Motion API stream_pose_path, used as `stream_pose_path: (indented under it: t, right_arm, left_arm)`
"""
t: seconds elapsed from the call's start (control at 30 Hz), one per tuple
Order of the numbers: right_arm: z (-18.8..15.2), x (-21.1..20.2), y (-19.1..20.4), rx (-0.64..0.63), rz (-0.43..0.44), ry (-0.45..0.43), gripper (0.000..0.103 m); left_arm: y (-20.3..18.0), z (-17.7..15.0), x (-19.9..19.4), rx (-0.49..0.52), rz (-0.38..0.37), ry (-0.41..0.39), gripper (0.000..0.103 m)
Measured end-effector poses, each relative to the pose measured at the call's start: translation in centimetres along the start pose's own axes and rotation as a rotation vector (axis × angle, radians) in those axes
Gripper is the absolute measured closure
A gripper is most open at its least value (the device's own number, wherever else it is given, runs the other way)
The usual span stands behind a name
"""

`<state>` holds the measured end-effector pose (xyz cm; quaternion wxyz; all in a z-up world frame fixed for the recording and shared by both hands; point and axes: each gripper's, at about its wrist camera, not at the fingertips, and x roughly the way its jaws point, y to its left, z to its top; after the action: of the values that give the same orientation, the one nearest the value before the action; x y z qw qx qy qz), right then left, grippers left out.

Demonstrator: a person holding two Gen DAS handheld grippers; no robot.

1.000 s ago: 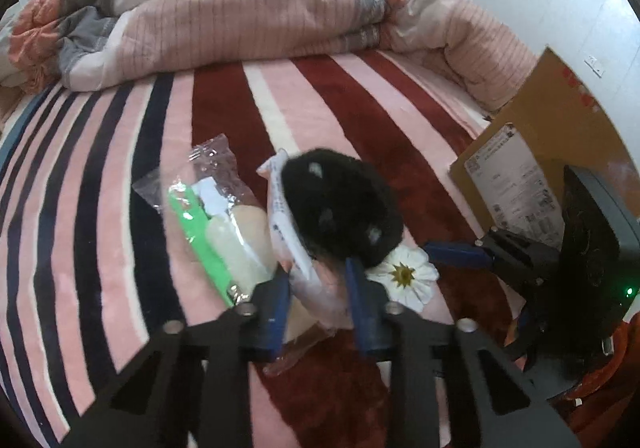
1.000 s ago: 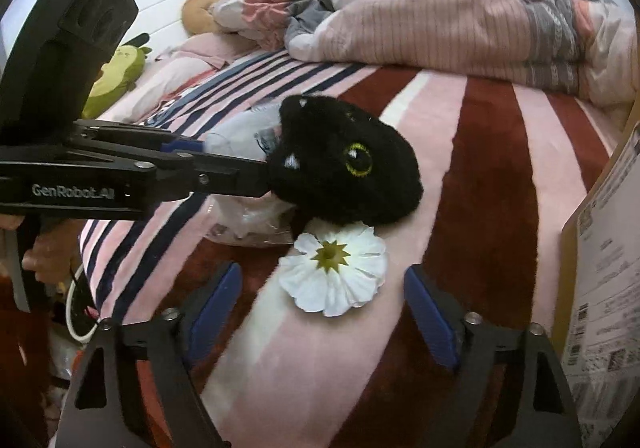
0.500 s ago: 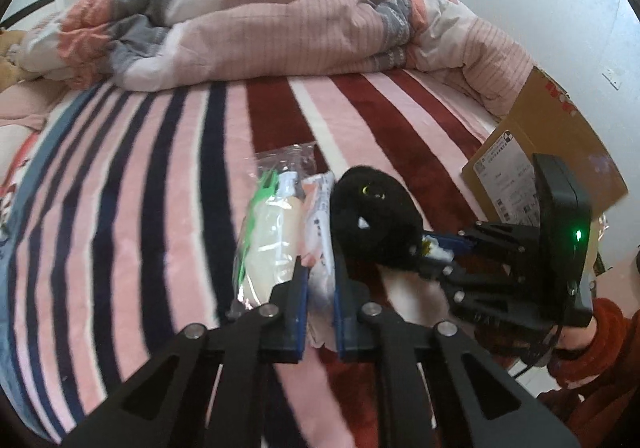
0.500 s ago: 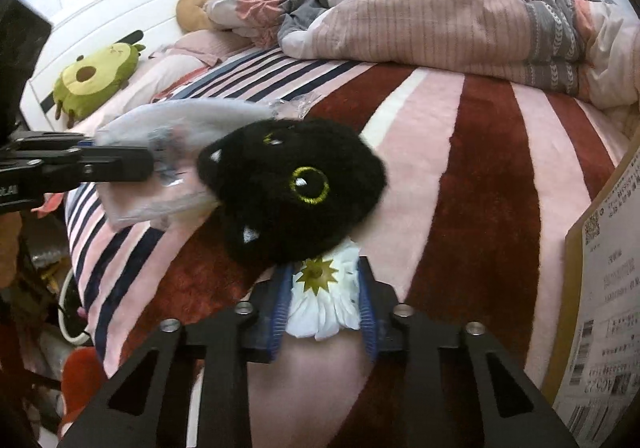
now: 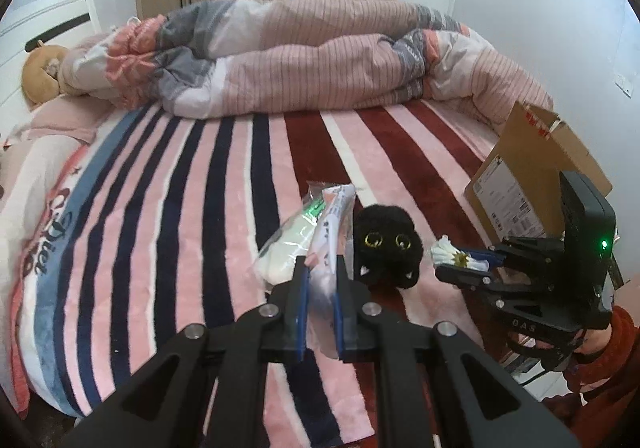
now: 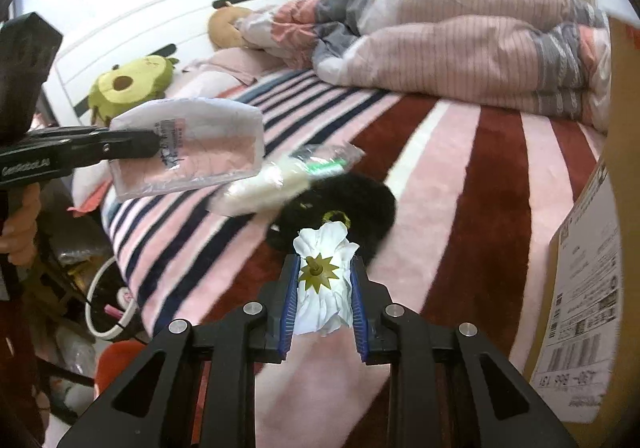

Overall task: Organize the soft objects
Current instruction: 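Grasp the white paper packet with the left tool while the right tool grasps the white daisy, then carry the packet and daisy over the box and release both into it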

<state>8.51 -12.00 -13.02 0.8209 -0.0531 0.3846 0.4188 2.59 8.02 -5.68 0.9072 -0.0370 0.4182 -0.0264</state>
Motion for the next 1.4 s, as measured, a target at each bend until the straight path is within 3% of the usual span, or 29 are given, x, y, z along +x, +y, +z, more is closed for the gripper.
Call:
stream_pose_path:
  t: [0.23, 0.4, 0.57, 0.7, 0.8, 0.97, 1.07, 1.4]
  right_arm:
    - [2.0, -5.2, 1.8, -0.051, 0.053, -0.094, 0.084]
    - [3.4, -11.2, 1.5, -0.078, 0.063, -0.201, 0.084]
    - [3.9, -16.8, -0.6, -0.08, 0.013, -0.277, 0.084]
    - [3.1, -19.8, -3.8, -0.041, -0.098, -0.302, 0.083]
    - [2.4, -20.2, -6.5, 0.003, -0.147, -0.277, 0.083]
    - [0.9, -18.5, -10.3, 0.034, -0.254, -0.16, 0.08]
    - [0.3, -17.3, -12.0, 0.049, -0.259, -0.104, 0.079]
    - [-0.6, -16.5, -13.4, 0.039, -0.292, -0.073, 0.058]
  left_arm:
    - [-2.0, 1.8, -3.7, 0.035, 0.018, -0.056, 0.095]
    - [-5.6, 4.5, -6.6, 0.113, 0.008, -0.11, 0.095]
    - [-10.6, 8.0, -8.7, 0.183, -0.051, -0.165, 0.095]
    - [-15.4, 10.6, -8.8, 0.263, -0.113, -0.19, 0.095]
    - [-18.6, 12.3, -7.7, 0.296, -0.164, -0.174, 0.095]
    - [-23.5, 13.9, -3.8, 0.346, -0.222, -0.089, 0.095]
    - [-25.6, 14.0, -1.4, 0.368, -0.225, -0.04, 0.095]
    - [-29.0, 13.4, 3.7, 0.432, -0.22, 0.04, 0.093]
